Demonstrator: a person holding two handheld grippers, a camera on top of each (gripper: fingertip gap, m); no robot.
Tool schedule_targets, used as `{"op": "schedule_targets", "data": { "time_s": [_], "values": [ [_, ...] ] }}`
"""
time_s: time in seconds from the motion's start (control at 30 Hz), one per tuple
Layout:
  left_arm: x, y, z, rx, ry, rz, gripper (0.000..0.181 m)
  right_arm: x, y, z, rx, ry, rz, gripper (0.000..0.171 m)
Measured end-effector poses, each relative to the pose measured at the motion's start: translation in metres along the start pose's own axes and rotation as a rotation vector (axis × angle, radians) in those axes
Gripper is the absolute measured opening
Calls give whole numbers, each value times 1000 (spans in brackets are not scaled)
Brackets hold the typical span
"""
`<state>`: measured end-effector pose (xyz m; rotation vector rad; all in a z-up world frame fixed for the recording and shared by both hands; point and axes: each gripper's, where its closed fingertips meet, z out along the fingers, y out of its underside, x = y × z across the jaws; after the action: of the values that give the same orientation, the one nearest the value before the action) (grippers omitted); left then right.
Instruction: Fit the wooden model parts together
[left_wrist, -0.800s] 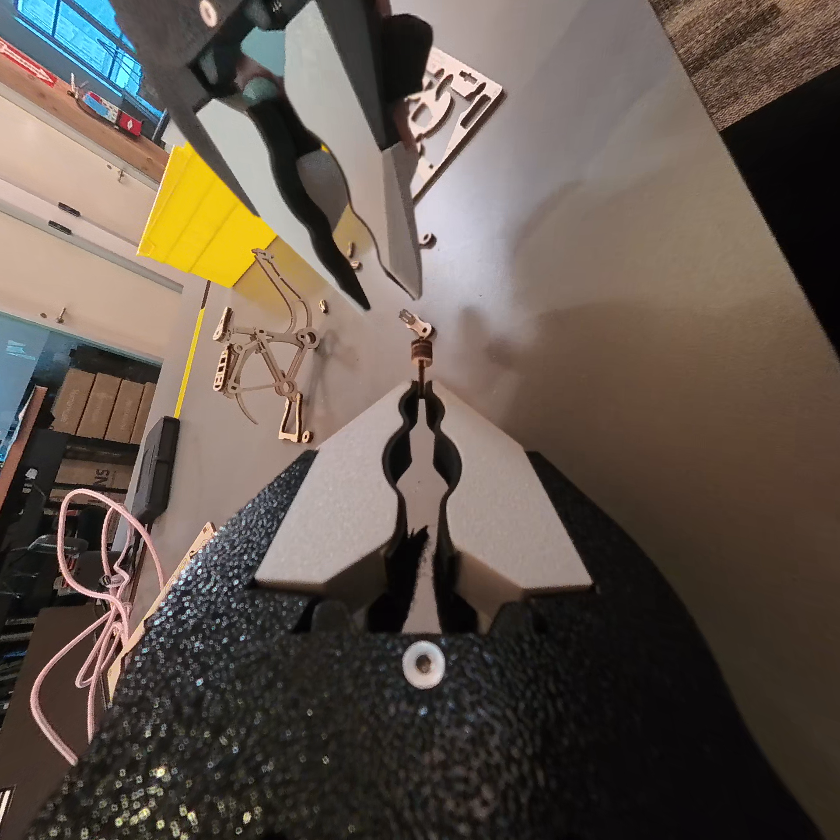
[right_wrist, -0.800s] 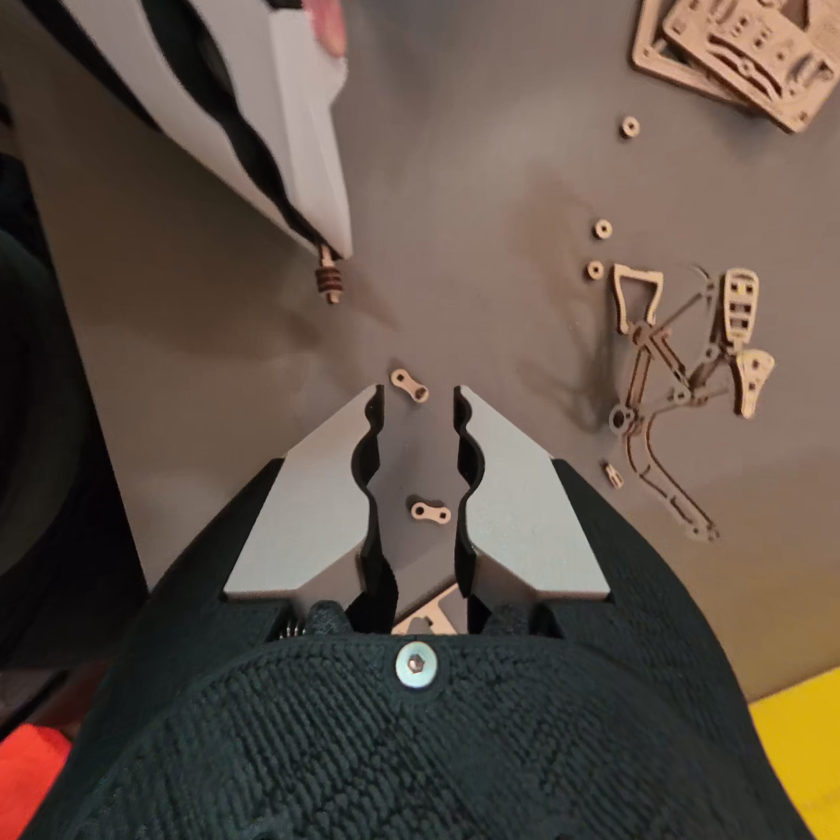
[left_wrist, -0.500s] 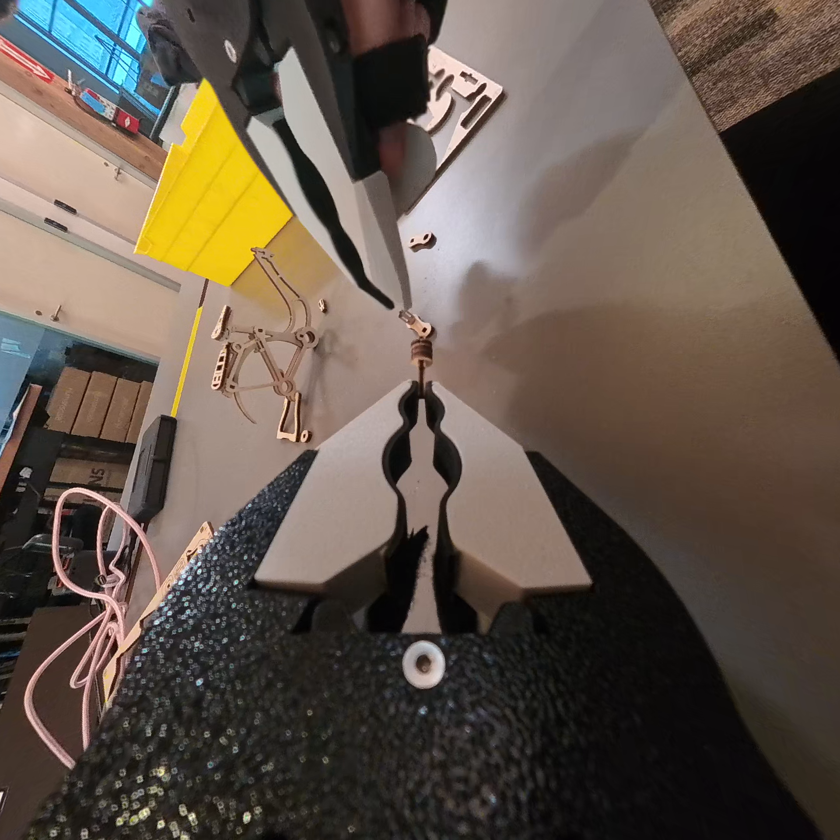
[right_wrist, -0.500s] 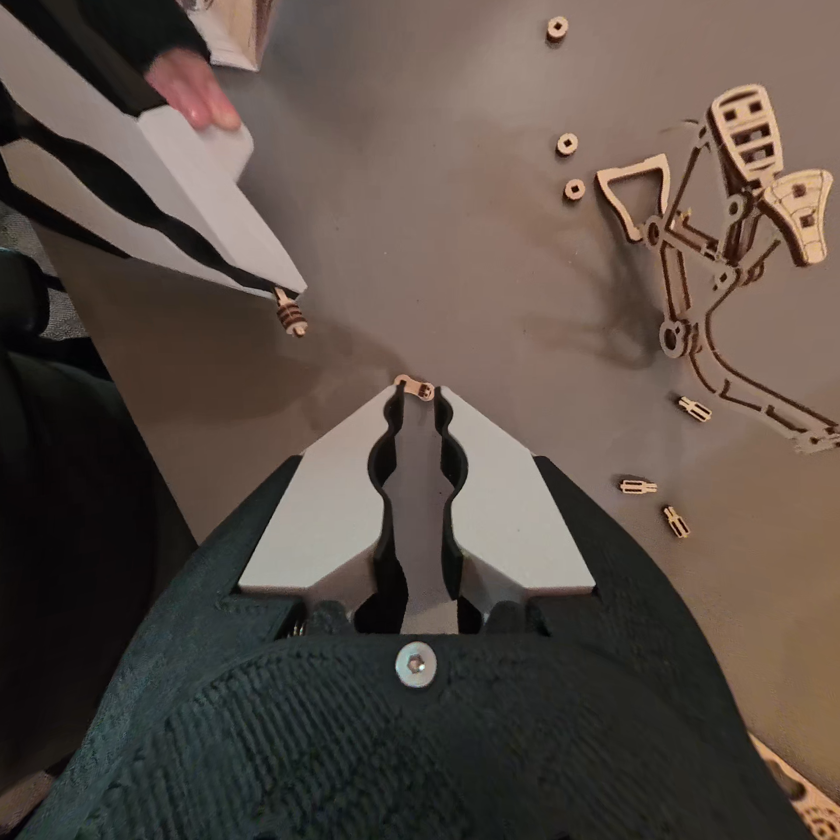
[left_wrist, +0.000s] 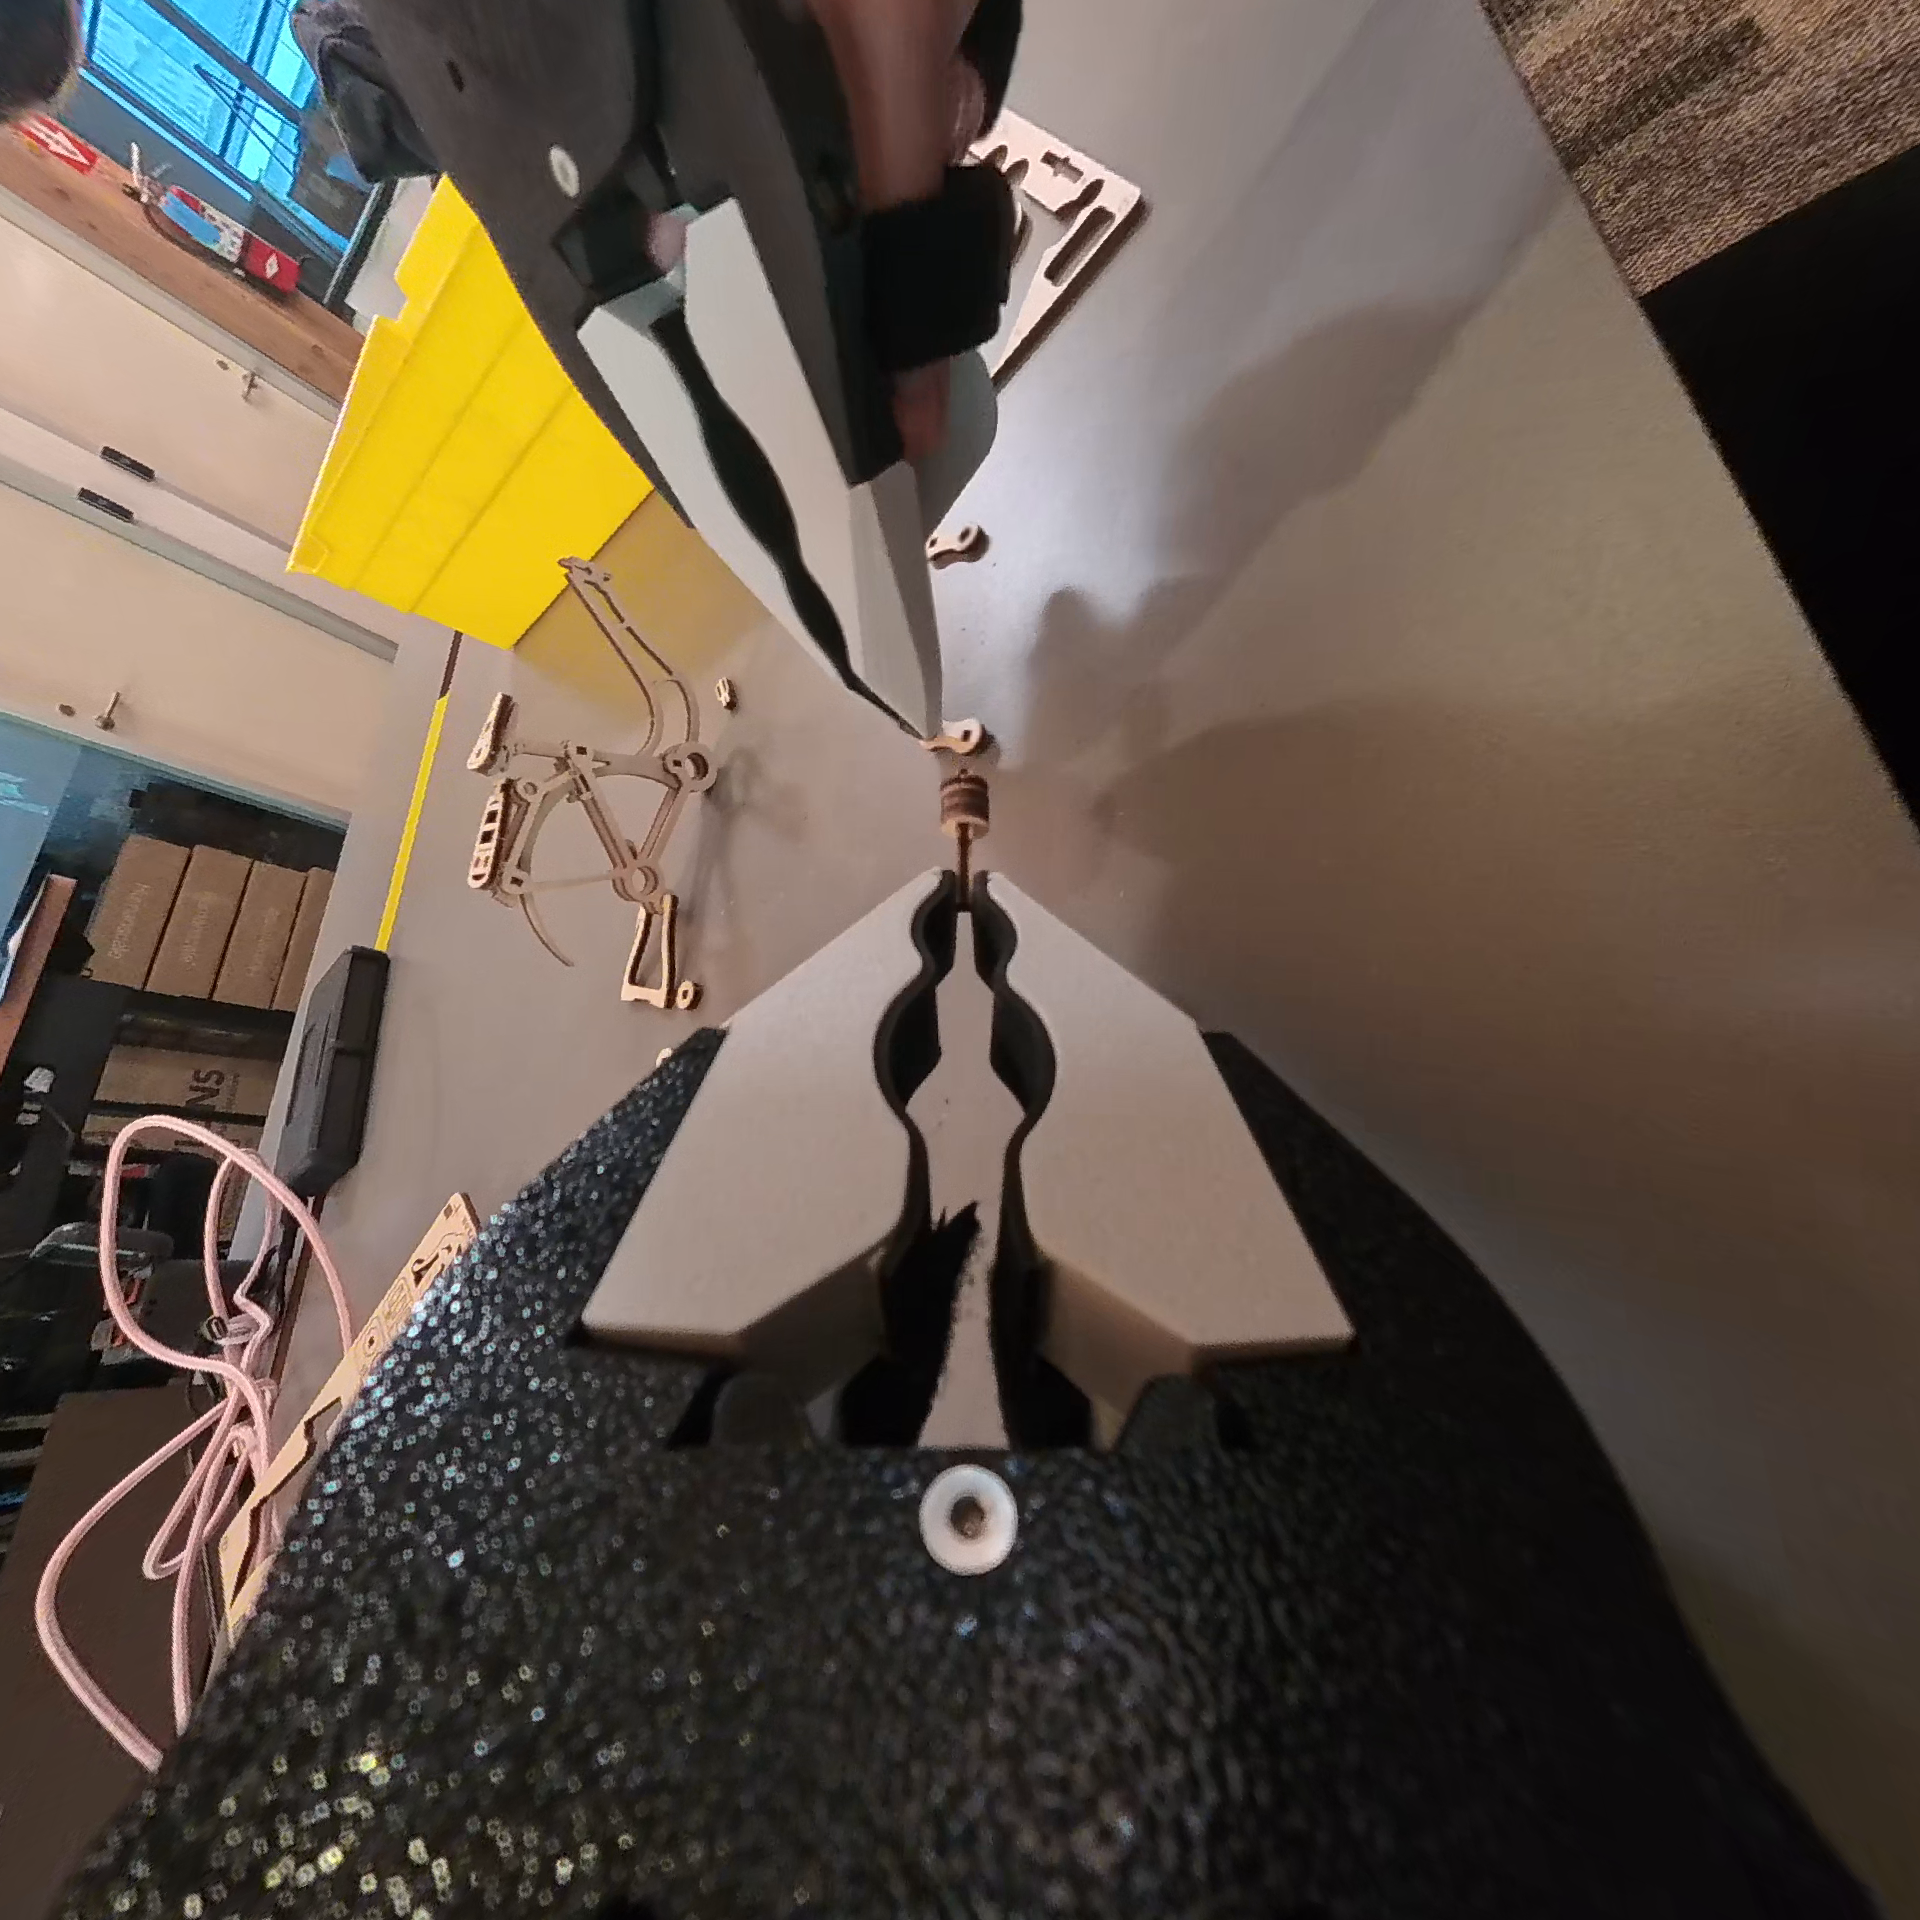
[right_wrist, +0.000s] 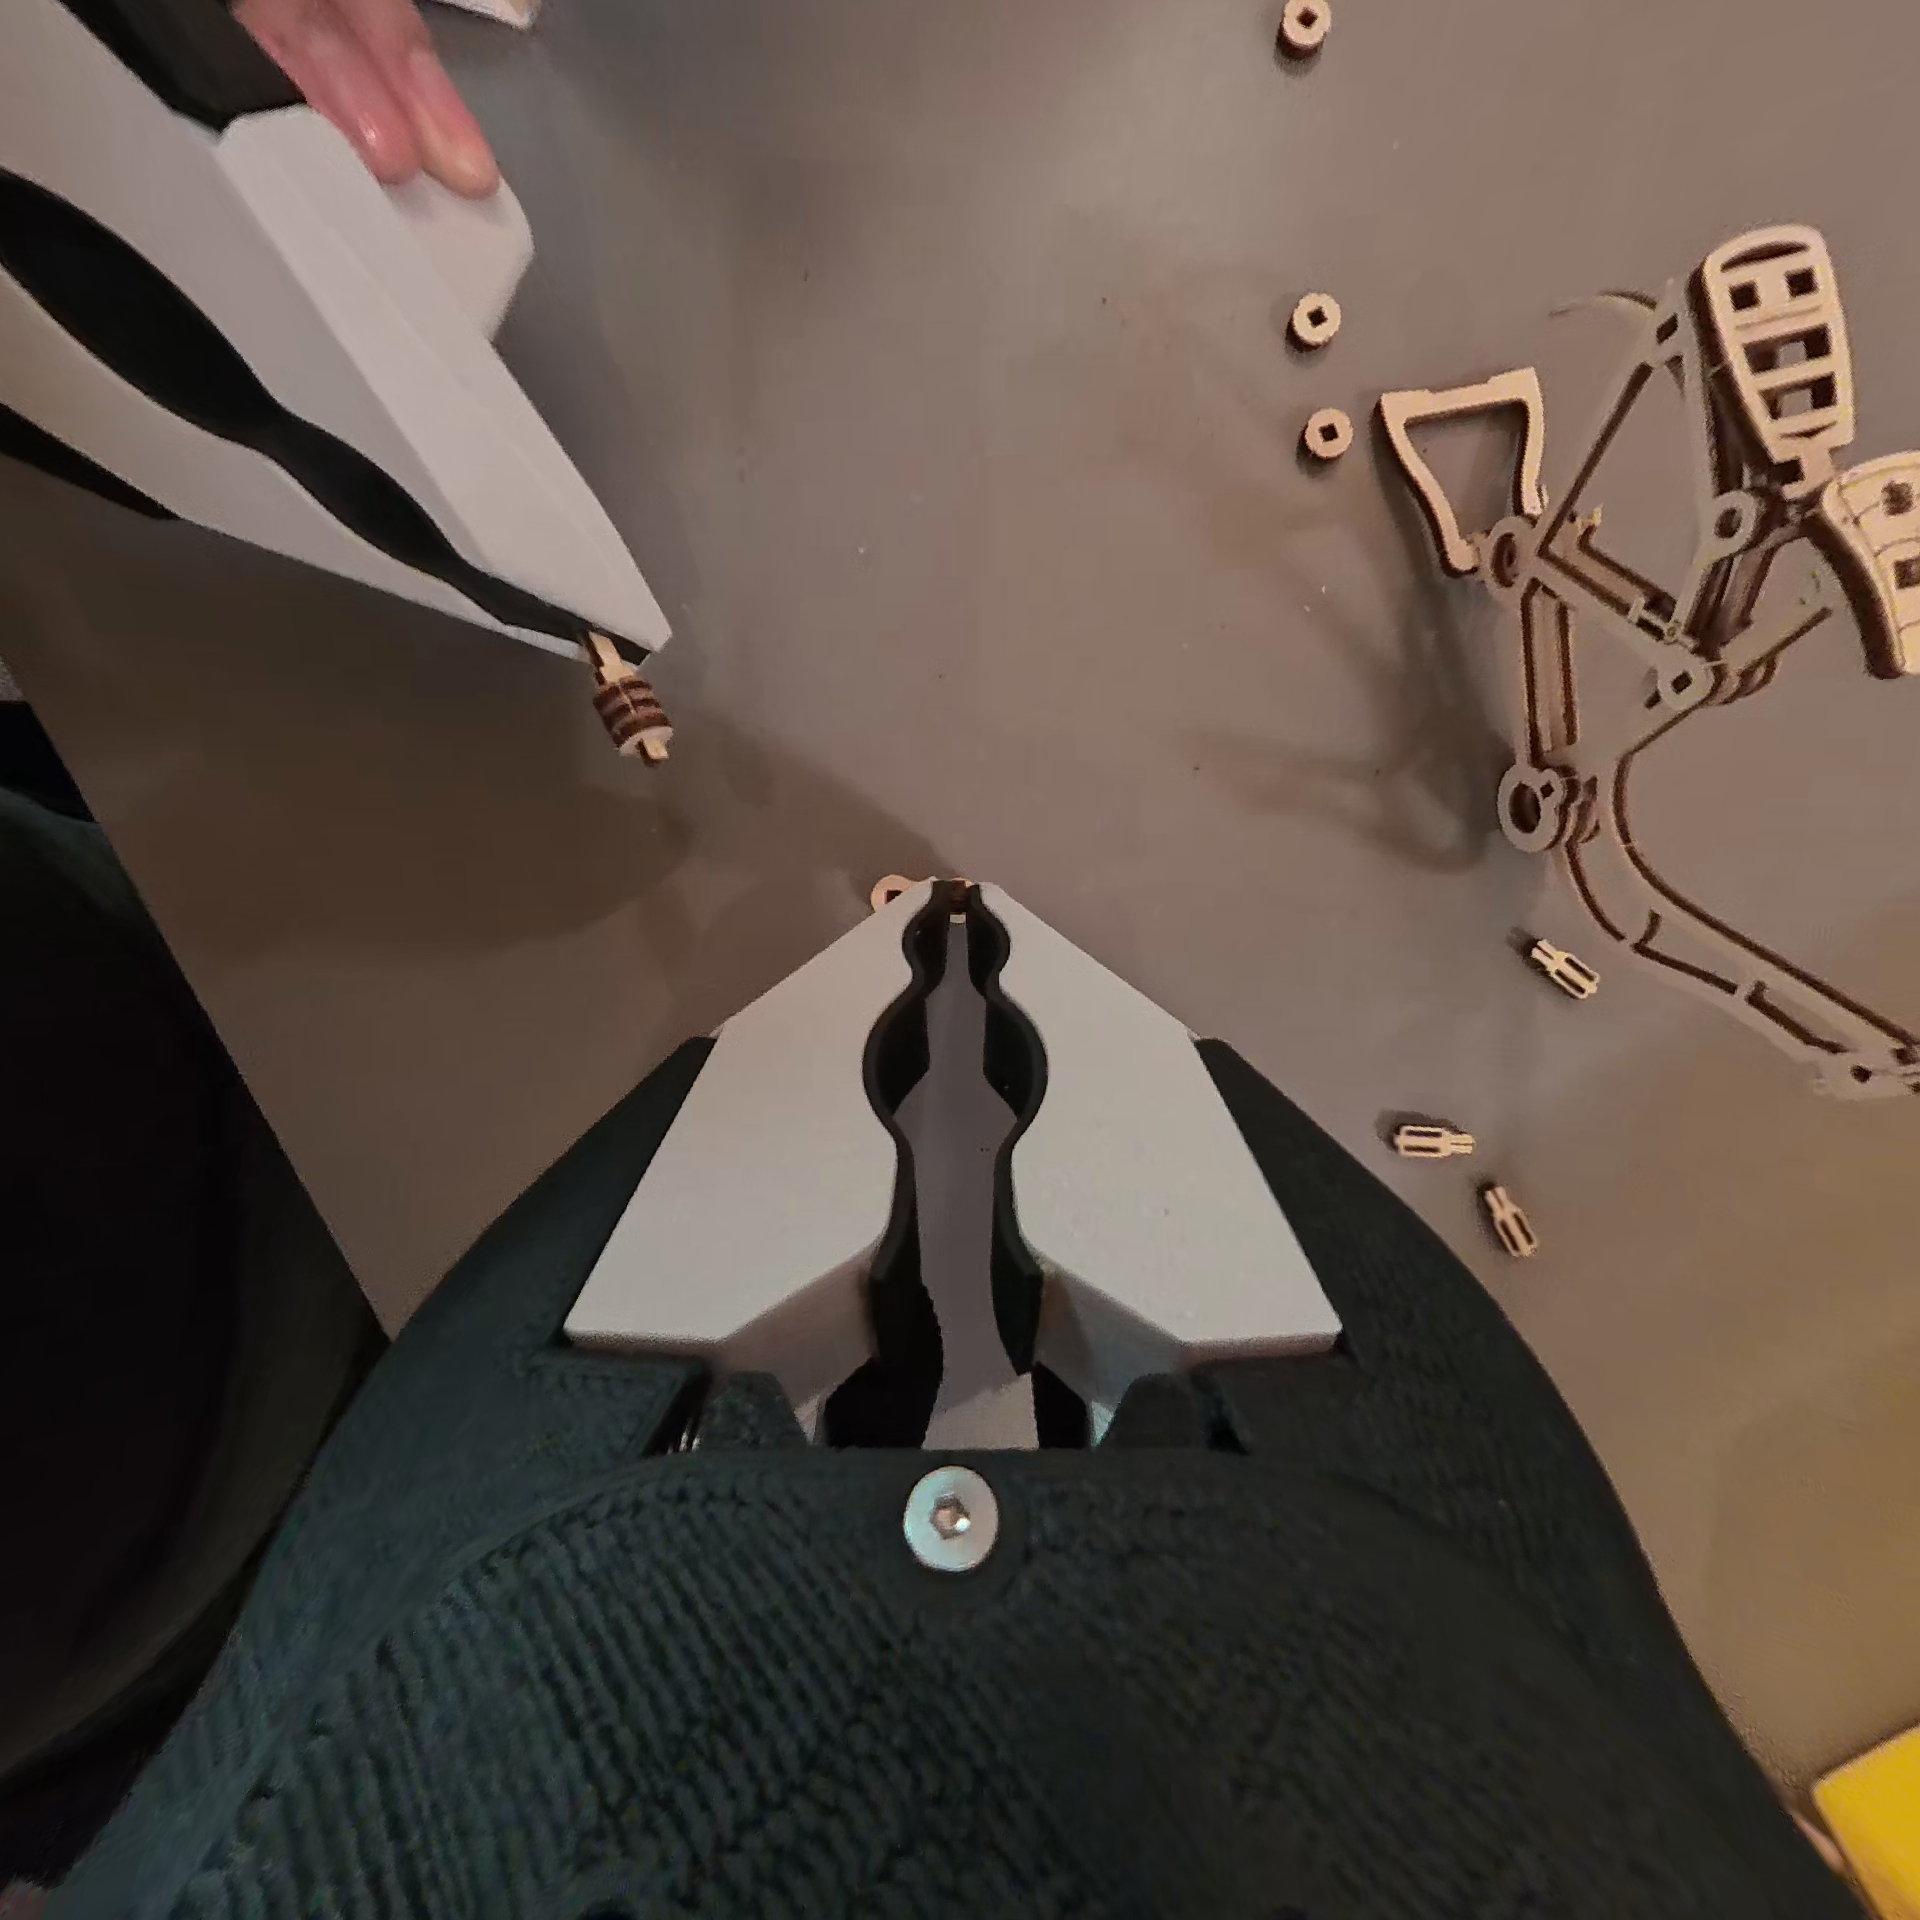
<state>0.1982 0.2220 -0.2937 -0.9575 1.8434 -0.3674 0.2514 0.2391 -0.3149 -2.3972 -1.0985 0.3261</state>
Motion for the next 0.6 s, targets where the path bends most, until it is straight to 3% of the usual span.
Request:
{"op": "schedule_targets", "data": {
  "time_s": [0.03, 0.13, 0.37, 0.6],
  "values": [
    [-1, 0, 0, 1, -2, -3, 0, -1, 0, 0, 8, -8, -17, 1],
    [-6, -3, -3, 24, -21, -35, 0, -6, -14, -6, 149, -54, -97, 1],
    [-40, -29, -31, 324, -39, -363, 0, -25, -72, -64, 803, -104, -264, 1],
    [-40, -36, -37, 450, 84, -508, 0, -38, -85, -80, 1022, -218, -306, 1]
  ]
}}
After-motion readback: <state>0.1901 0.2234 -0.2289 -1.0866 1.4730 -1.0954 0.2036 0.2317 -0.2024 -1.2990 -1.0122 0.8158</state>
